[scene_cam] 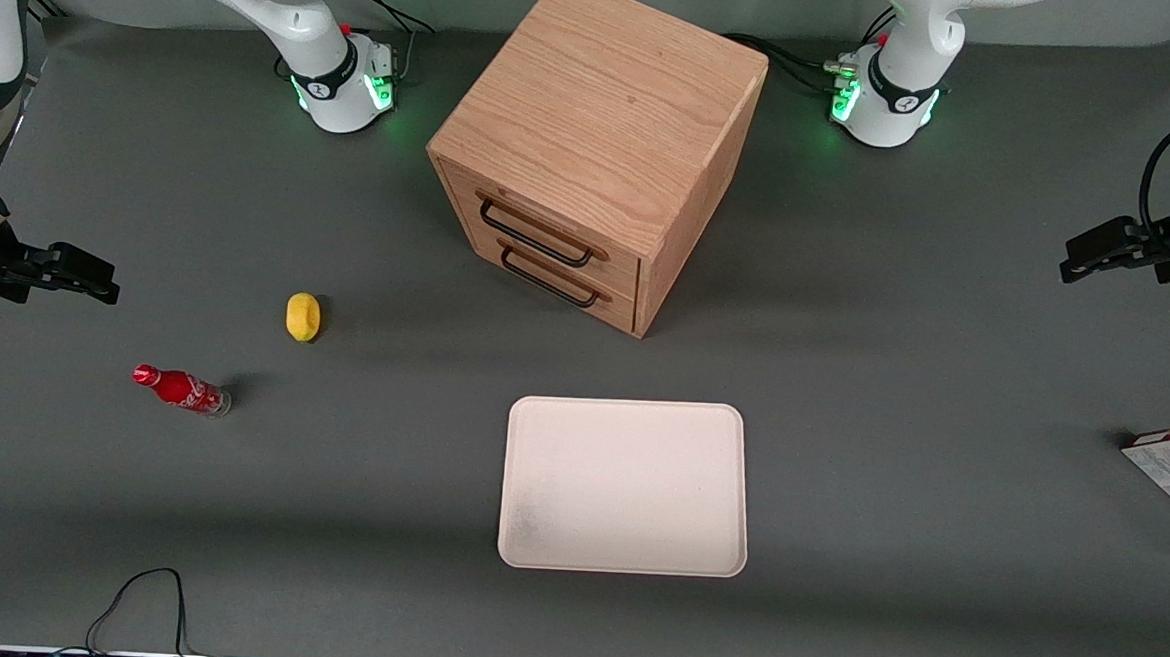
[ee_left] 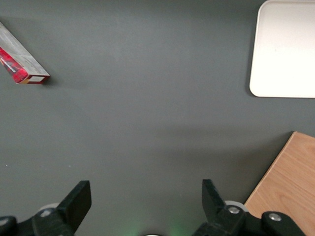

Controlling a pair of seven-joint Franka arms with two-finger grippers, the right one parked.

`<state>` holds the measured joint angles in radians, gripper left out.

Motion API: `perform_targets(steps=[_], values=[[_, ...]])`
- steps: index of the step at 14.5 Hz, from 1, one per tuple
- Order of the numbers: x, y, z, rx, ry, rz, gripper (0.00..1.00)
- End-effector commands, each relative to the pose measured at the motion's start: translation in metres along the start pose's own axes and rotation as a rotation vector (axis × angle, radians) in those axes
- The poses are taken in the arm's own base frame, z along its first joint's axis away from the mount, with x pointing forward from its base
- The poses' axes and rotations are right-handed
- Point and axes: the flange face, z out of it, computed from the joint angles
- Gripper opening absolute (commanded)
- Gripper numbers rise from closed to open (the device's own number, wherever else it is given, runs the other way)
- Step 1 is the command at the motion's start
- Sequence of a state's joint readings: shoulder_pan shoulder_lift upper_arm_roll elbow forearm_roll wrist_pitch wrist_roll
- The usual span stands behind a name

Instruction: Place red cookie box on tray

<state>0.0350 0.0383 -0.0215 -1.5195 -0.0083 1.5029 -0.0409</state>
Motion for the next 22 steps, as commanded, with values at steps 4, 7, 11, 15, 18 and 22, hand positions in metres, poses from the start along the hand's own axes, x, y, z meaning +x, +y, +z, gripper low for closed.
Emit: perform_targets(steps=[4,7,11,15,18,22], values=[[0.06,-0.115,0.037,-0.021,0.02,-0.187,1.0],[0.089,-0.194,0.069,-0.027,0.042,-0.306,1.0],[0.084,-0.322,0.1,-0.056,0.047,-0.474,1.0],[0.062,-0.39,0.096,-0.051,0.089,-0.57,1.0],[0.067,-0.394,0.109,-0.049,0.097,-0.568,1.0],[0.098,-0.402,0.192,-0.065,0.066,-0.583,1.0]])
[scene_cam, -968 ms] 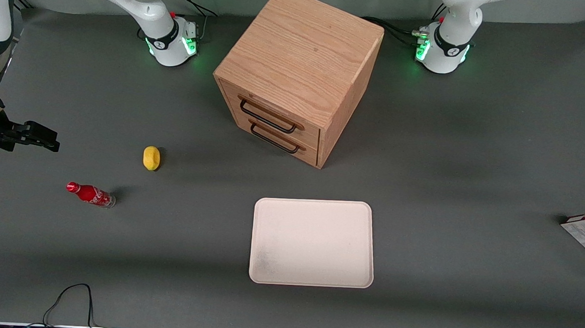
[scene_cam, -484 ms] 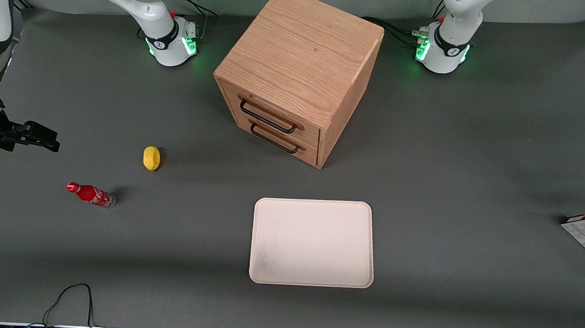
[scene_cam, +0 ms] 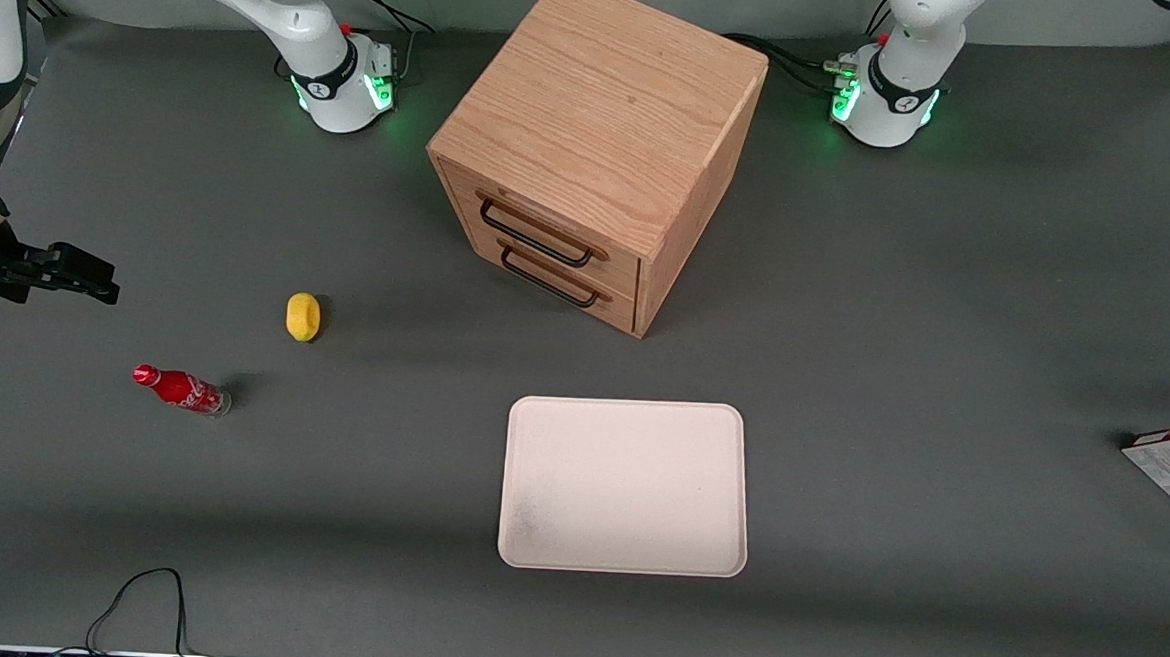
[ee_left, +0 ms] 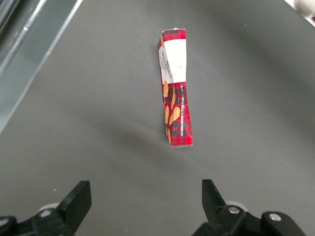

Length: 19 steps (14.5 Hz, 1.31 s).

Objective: Place red cookie box on tray
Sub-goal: 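Lower the open left gripper and close it on the cookie box end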

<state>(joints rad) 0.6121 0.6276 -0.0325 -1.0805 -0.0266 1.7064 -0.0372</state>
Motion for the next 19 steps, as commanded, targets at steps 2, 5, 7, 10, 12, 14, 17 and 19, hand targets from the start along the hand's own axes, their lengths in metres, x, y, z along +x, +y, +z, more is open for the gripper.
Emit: perform_targets(steps=[2,5,7,10,12,14,17,19], values=[[0.025,0.003,0.08,-0.014,0.036,-0.025,1.0],[0.035,0.011,0.135,-0.017,0.11,-0.038,1.0],[0.036,0.016,0.161,-0.019,0.096,-0.036,1.0],[0.042,0.022,0.18,-0.07,0.124,-0.057,1.0],[0.046,0.023,0.188,-0.088,0.151,-0.069,1.0],[0.048,0.027,0.192,-0.096,0.169,-0.071,1.0],[0.047,0.025,0.206,-0.095,0.157,-0.075,1.0],[0.046,0.025,0.212,-0.094,0.15,-0.075,0.76]])
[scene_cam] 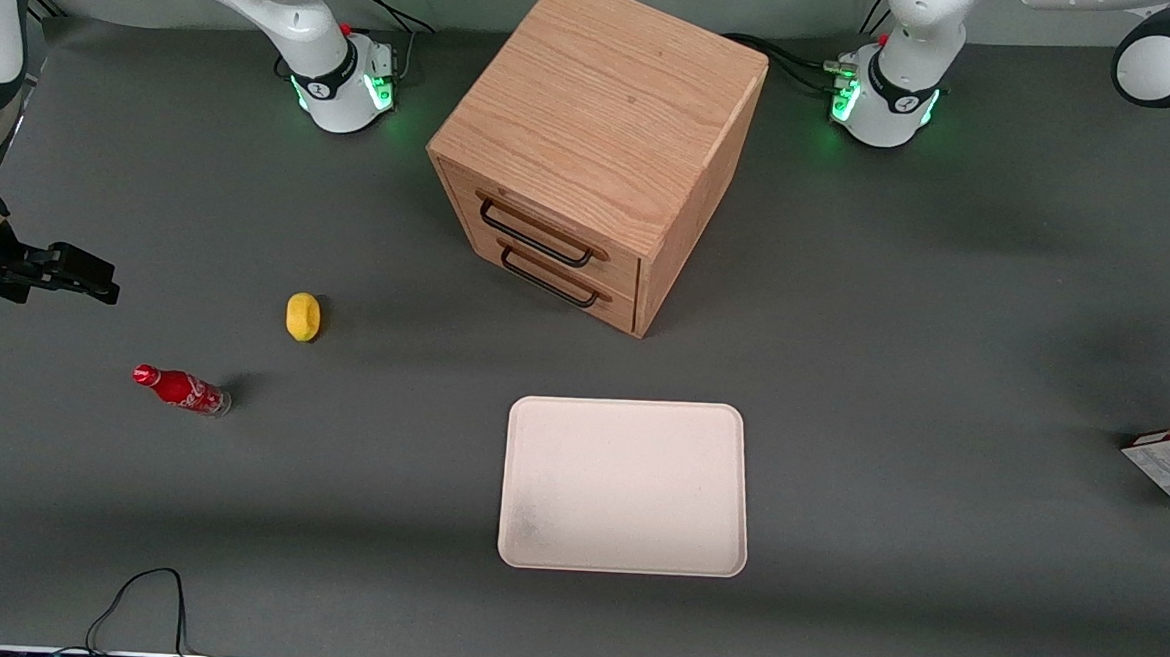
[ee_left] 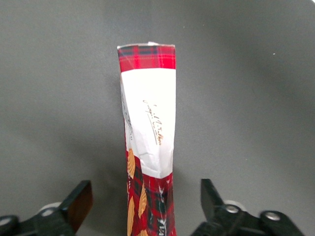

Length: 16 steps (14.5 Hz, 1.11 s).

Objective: Place red cookie box on tray
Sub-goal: 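Lower the open left gripper and close it on the cookie box end, then lift the cookie box with the left gripper and carry it toward the tray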

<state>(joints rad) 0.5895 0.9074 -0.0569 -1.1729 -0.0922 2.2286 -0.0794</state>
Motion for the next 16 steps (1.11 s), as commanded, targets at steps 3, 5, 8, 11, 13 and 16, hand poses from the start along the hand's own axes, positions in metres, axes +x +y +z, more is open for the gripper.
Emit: perform_targets(steps=[3,5,8,11,13,16], values=[[0.0,0.002,0.004,-0.004,-0.002,-0.018,0.24],[-0.001,0.002,0.002,-0.002,-0.009,-0.013,0.0],[0.0,0.002,-0.002,0.004,-0.01,-0.003,0.0],[0.005,0.003,-0.03,0.015,-0.044,0.001,0.0],[0.013,0.009,-0.072,0.019,-0.071,0.009,0.0],[0.015,0.011,-0.137,0.07,-0.089,0.03,0.0]])
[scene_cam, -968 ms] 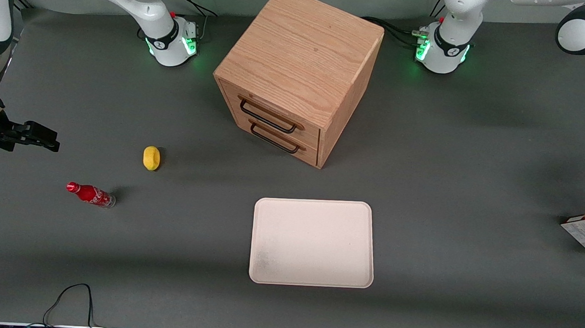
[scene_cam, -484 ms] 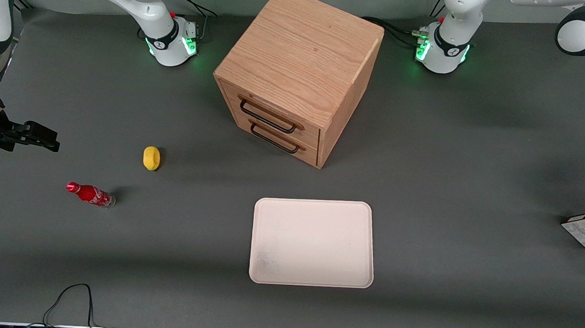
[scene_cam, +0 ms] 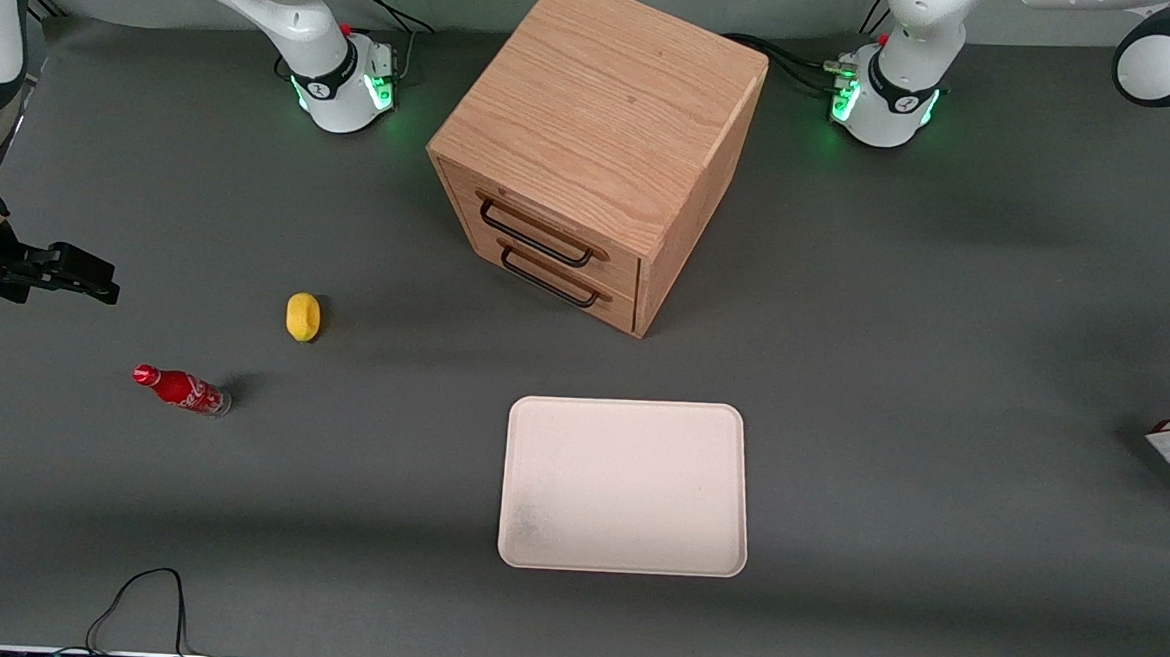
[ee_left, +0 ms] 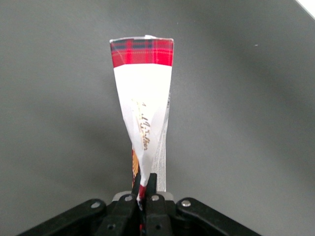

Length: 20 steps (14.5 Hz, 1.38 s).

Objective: Place red cookie box on tray
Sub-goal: 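Lift the cookie box with the left gripper and carry it toward the tray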

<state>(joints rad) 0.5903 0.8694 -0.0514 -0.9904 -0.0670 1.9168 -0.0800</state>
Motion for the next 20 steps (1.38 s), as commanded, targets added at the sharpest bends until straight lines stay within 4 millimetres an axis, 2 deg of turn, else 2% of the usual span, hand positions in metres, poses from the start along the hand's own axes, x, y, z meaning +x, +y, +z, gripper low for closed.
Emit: perform_targets(steps=[1,5,8,10,13,14,17,18,20], values=[[-0.007,0.001,-0.074,0.056,0.009,0.01,0.0],[-0.03,0.003,-0.176,0.059,0.062,0.009,0.0],[-0.056,-0.003,-0.243,0.063,0.073,0.006,0.0],[-0.07,-0.001,-0.269,0.061,0.07,0.011,0.0],[-0.095,0.028,-0.295,0.057,0.041,0.057,0.0],[-0.106,0.053,-0.298,0.06,0.018,0.093,0.0],[-0.153,0.149,-0.297,0.103,-0.092,0.224,0.0],[-0.171,0.186,-0.292,0.126,-0.115,0.229,0.0],[-0.206,0.246,-0.288,0.155,-0.142,0.232,0.0]])
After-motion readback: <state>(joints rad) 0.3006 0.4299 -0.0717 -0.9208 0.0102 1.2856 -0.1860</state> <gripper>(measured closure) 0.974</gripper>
